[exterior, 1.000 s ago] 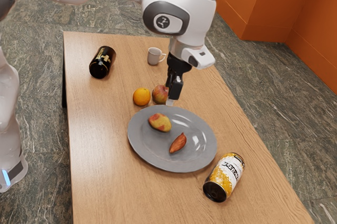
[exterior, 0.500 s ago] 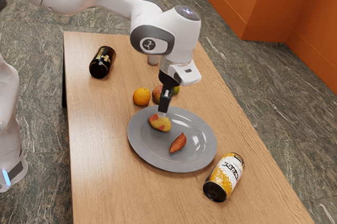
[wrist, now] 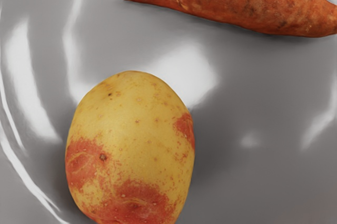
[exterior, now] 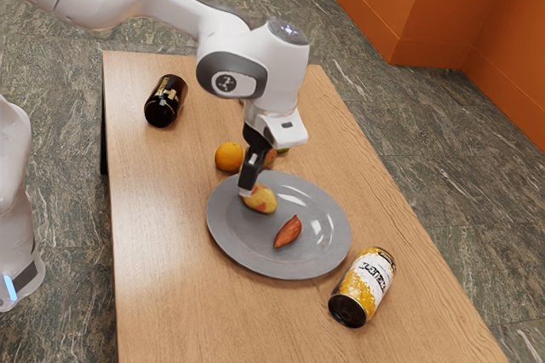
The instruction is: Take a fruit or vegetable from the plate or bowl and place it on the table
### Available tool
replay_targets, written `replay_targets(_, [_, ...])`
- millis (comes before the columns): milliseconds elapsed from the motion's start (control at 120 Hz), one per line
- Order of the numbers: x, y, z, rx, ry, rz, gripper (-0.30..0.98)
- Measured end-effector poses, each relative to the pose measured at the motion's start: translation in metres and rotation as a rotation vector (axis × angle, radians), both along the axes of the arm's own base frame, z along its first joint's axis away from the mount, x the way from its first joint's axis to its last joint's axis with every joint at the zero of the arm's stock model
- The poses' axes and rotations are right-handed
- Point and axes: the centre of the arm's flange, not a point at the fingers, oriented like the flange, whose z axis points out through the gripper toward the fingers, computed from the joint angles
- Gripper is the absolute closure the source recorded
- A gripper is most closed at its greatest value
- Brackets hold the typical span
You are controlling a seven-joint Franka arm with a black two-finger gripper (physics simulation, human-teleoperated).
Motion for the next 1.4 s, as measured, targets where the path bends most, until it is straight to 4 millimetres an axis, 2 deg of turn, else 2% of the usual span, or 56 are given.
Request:
replay_targets(183, [-0.001, 0.001, -0.006, 0.001, 0.005, -0.015, 0.0])
replay_targets(525, [0.0, 0.014, -0.005, -0.006, -0.004, -0.009, 0.0])
replay_targets(1033, [0.016, 0.013, -0.039, -0.013, 0.045, -0.021, 0.0])
replay_targets(1400, [0.029, 0.012, -0.053, -0.018, 0.058, -0.026, 0.0])
